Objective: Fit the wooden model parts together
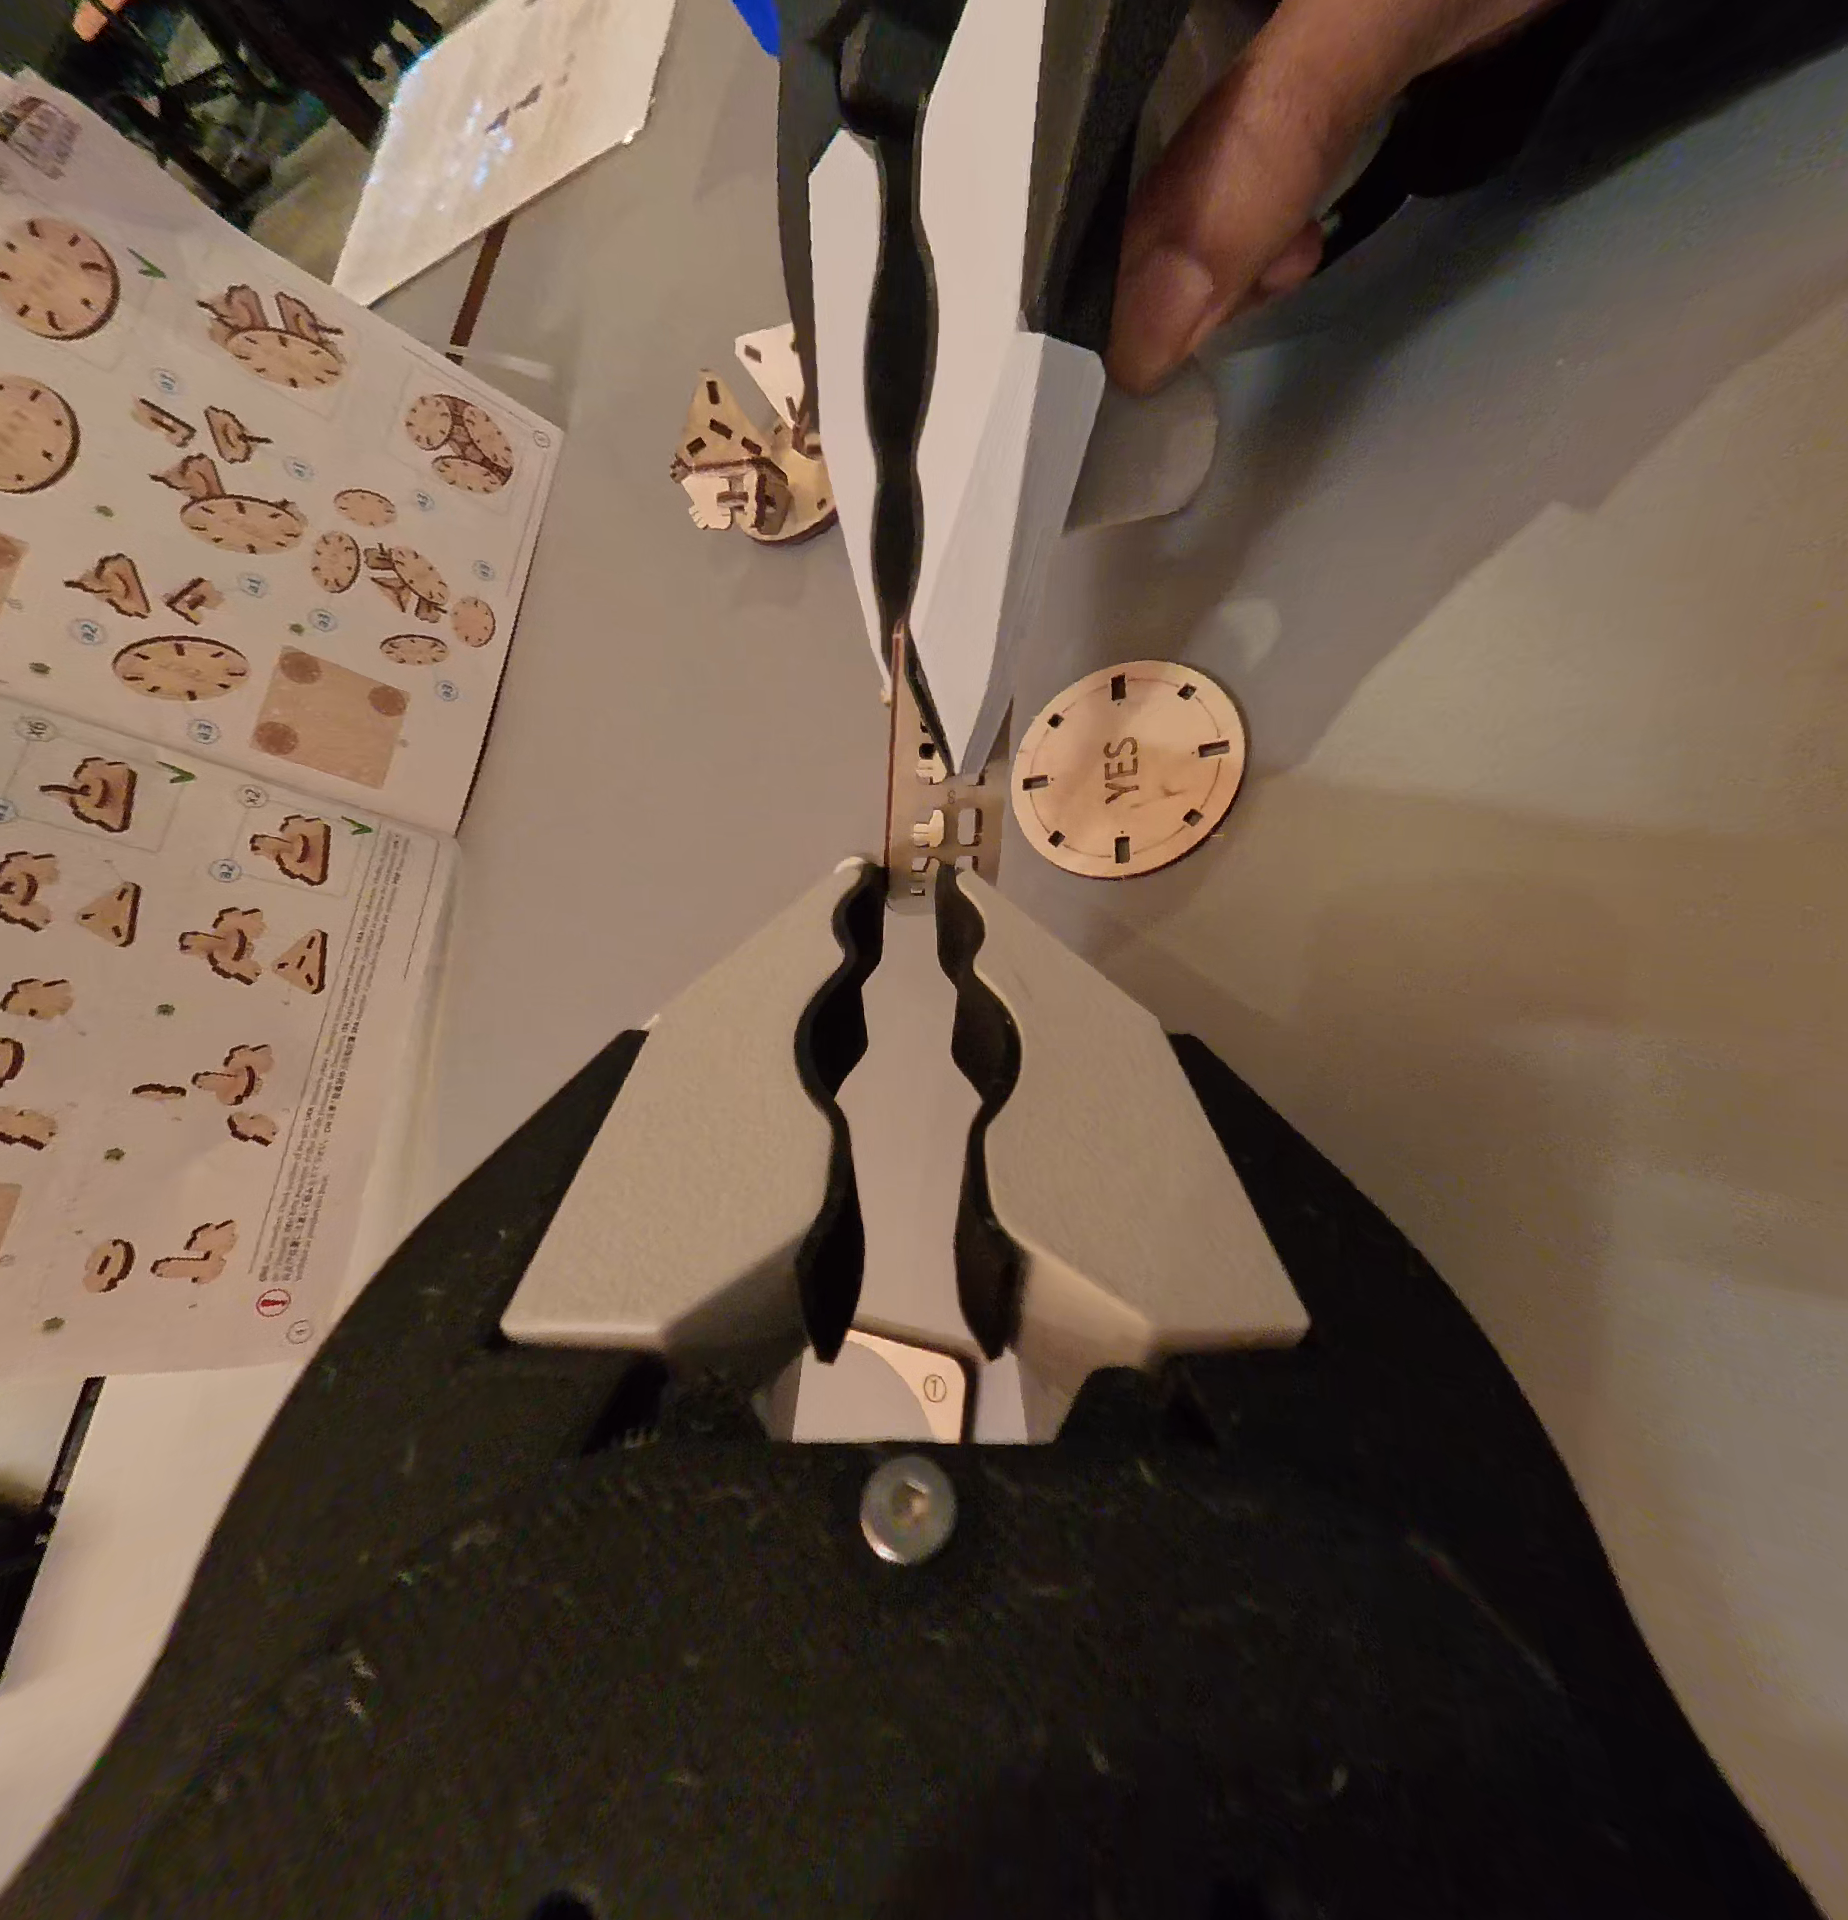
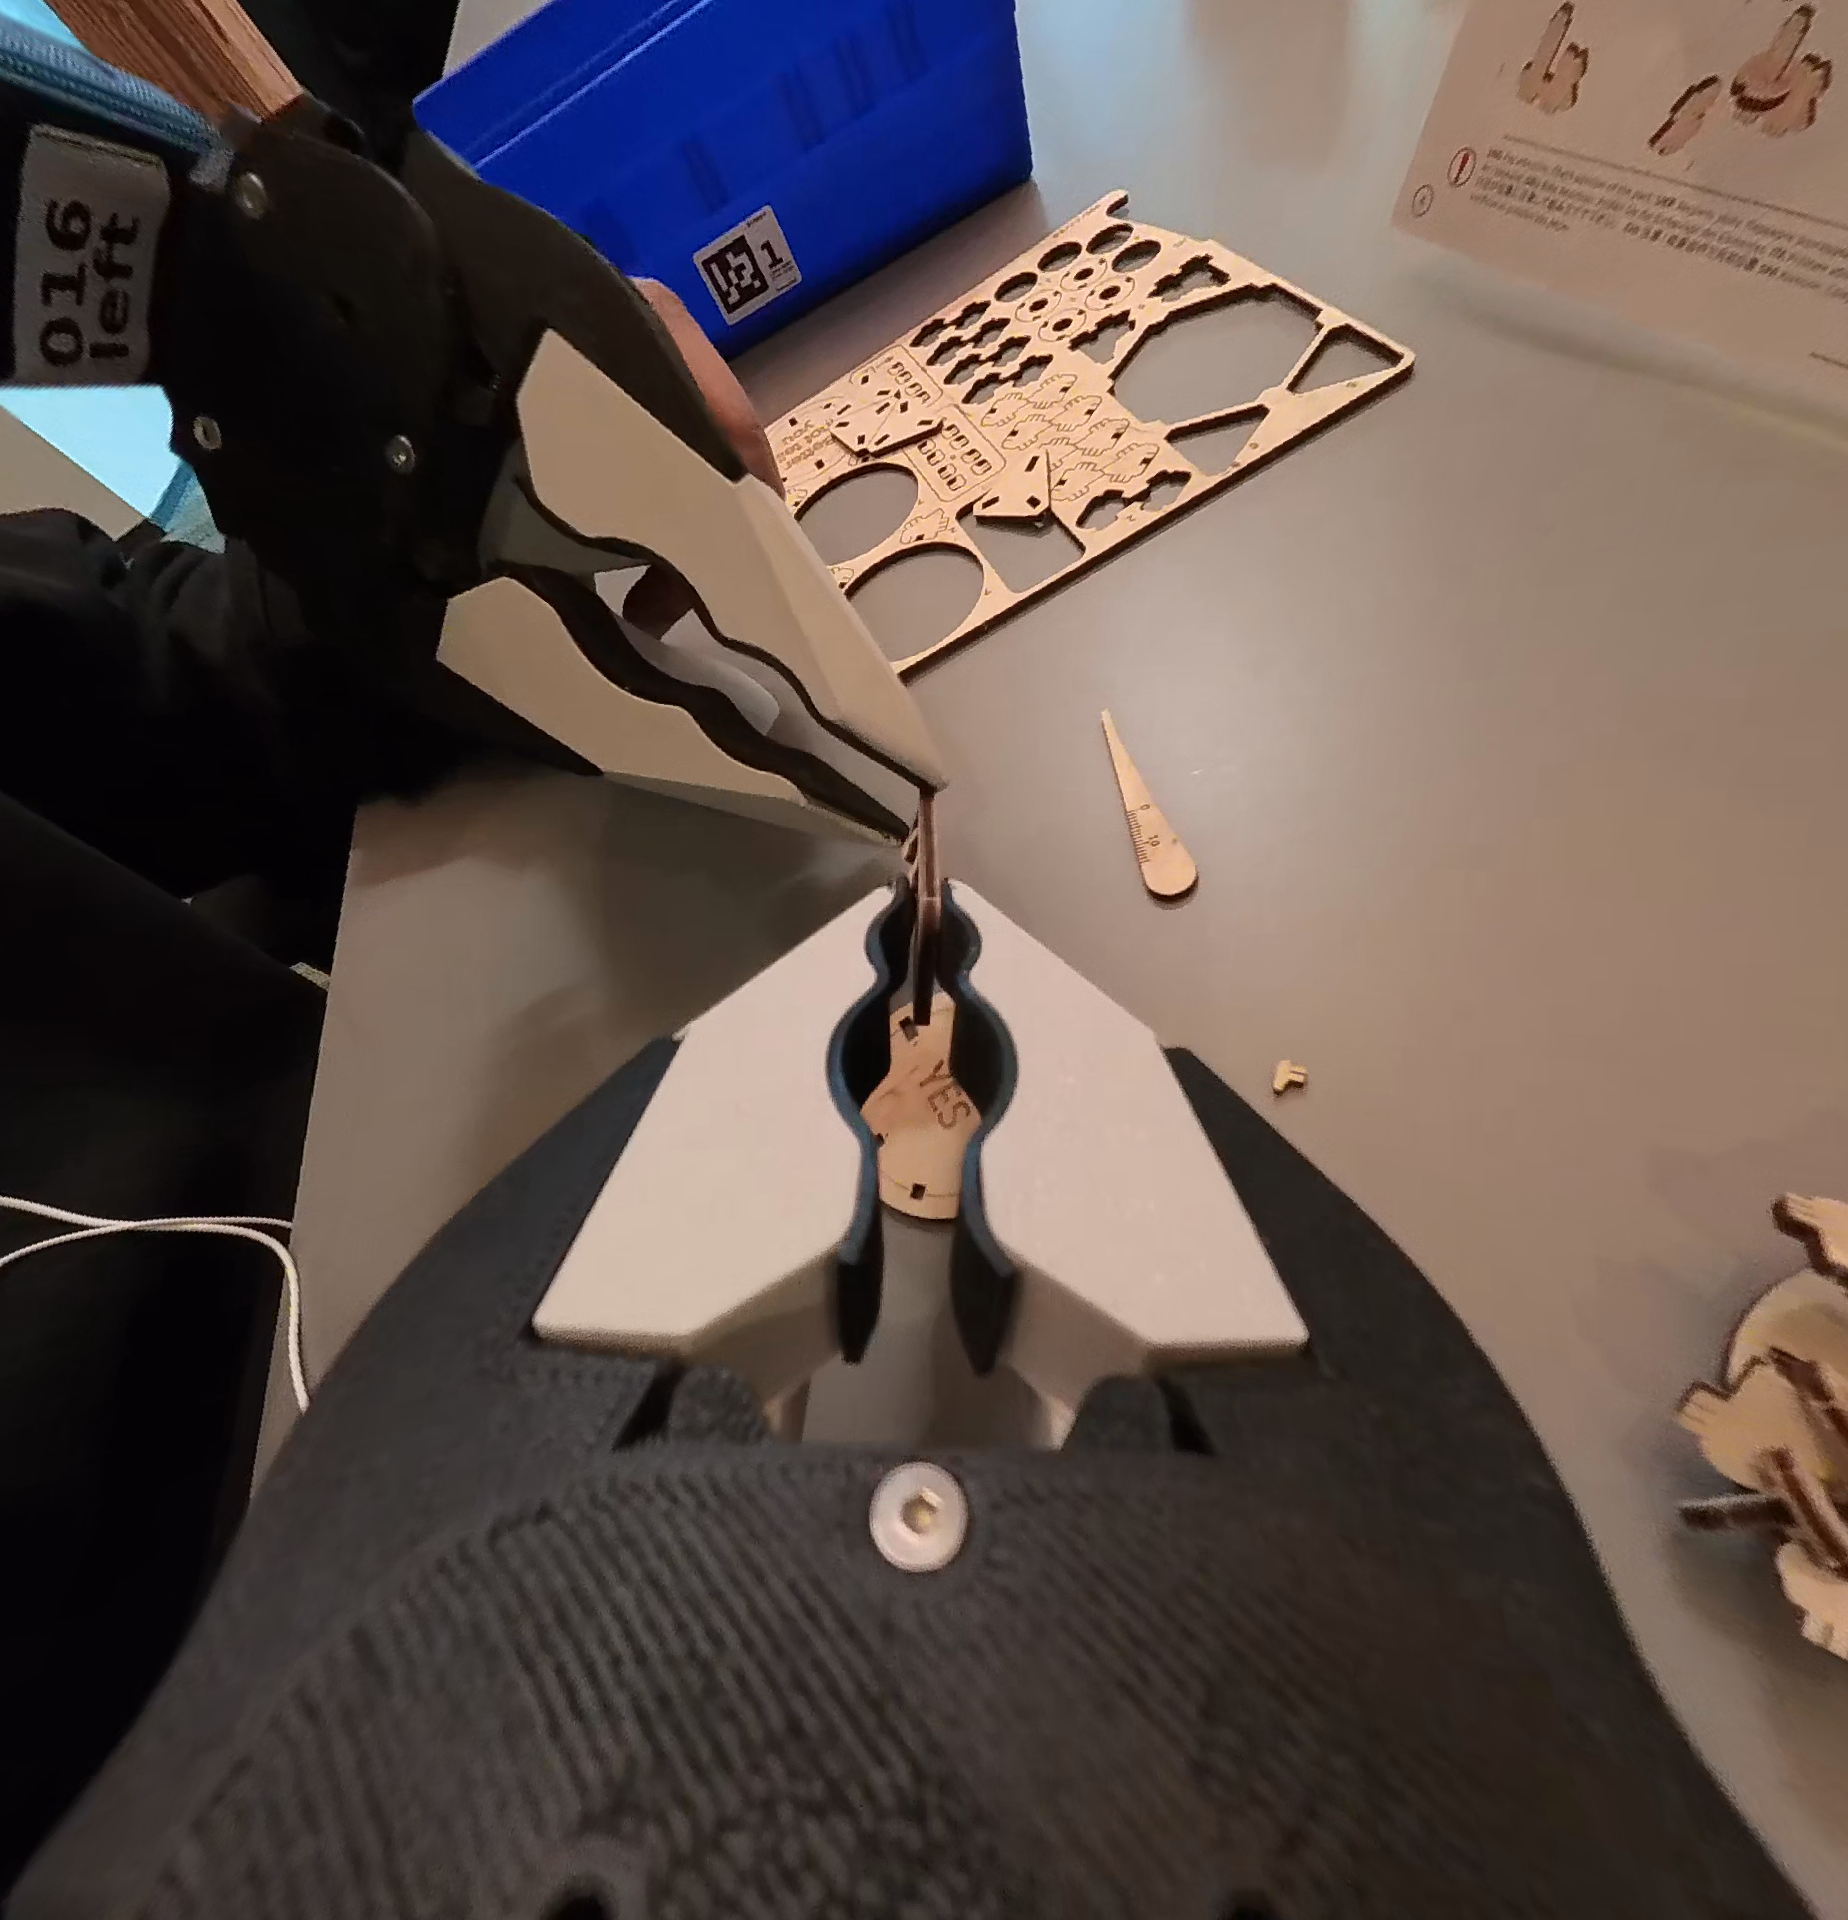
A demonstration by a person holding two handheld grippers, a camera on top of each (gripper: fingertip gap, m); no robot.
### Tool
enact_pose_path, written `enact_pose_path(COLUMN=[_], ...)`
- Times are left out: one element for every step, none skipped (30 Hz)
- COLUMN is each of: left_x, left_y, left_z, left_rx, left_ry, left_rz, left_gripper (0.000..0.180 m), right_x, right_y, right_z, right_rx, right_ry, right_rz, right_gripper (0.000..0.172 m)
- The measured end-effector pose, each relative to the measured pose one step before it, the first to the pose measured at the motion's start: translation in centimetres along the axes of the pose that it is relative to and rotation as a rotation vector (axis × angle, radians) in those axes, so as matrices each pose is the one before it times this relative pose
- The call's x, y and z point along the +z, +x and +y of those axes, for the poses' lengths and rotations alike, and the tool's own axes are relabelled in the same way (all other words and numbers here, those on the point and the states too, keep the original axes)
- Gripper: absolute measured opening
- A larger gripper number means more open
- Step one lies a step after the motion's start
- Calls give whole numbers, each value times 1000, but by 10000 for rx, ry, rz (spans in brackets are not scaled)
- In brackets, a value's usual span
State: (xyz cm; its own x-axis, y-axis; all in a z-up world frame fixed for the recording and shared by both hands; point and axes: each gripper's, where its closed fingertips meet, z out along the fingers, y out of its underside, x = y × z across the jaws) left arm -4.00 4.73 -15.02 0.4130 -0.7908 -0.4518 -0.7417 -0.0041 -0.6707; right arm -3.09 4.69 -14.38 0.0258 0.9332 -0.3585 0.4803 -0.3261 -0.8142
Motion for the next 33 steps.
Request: enact_pose_path(left_x=[3,-3,-26,-108,-139,-102,-53,-14,5,-35,-66,-78,-21,84,131,167,176,163,126,94,75,53,22,22,42,28,10,-2,10,31,44,35,11], left_y=[83,93,73,443,339,322,127,-182,-307,-322,-301,-366,-351,-264,-179,-127,-20,55,177,214,168,125,135,166,65,52,68,50,73,88,77,51,34], left_z=[47,66,109,-121,-497,-542,-386,-141,52,71,-41,-95,-67,68,240,343,321,196,50,-53,-27,16,27,39,48,40,33,38,63,72,95,129,97], left_rx=[-38,-30,2,101,-104,-79,80,188,214,175,19,-220,-357,-359,-228,-46,63,77,54,31,27,44,44,5,-30,-21,-18,-10,0,-2,17,75,131], left_ry=[-2,-16,-48,117,306,260,165,87,21,48,113,119,95,28,-70,-151,-158,-102,-32,8,-6,-33,-27,-31,-33,-28,-29,-37,-60,-71,-68,-56,-18], left_rz=[92,91,58,278,187,161,-29,-269,-325,-271,-163,-110,-49,-5,-3,-38,-34,-24,36,60,41,40,58,105,59,54,59,53,59,72,68,37,9], left_gripper=[8,8,2,0,0,0,0,0,0,0,0,4,14,25,31,32,31,31,29,27,24,20,17,15,14,14,14,14,13,14,14,11,11], right_x=[37,36,34,-71,-151,-250,-236,-121,-34,-1,34,29,44,22,40,50,60,63,74,89,97,108,98,54,7,7,14,24,26,40,50,66,68], right_y=[-25,-8,101,732,404,-84,-399,-266,123,319,249,66,-75,-104,-116,-115,-145,-153,-151,-126,-119,-84,-31,-7,18,2,-8,-7,7,4,23,84,-13], right_z=[72,80,124,160,85,-350,-551,-284,29,145,121,35,-39,-77,-59,-34,-32,-16,9,47,80,85,100,59,45,60,42,52,79,101,117,160,110], right_rx=[-2,-8,-27,-43,-219,71,320,313,98,-88,-106,-43,24,41,36,32,29,27,11,-11,-28,-26,-15,-21,-27,-3,22,8,-7,-4,-10,-11,-23], right_ry=[-48,-60,-84,-89,-42,240,363,206,9,-81,-85,-29,30,59,50,32,24,13,-4,-38,-51,-46,-60,-37,-34,-41,-30,-27,-50,-65,-72,-93,-57], right_rz=[-6,-3,76,493,241,-145,-420,-314,5,207,191,61,-37,-61,-61,-64,-71,-70,-57,-36,-23,-9,11,20,20,-5,-22,-18,-9,-5,9,45,-12], right_gripper=[2,2,2,2,2,1,2,1,1,2,2,2,1,1,1,1,1,1,1,1,2,2,2,2,2,2,2,2,2,2,2,2,2])
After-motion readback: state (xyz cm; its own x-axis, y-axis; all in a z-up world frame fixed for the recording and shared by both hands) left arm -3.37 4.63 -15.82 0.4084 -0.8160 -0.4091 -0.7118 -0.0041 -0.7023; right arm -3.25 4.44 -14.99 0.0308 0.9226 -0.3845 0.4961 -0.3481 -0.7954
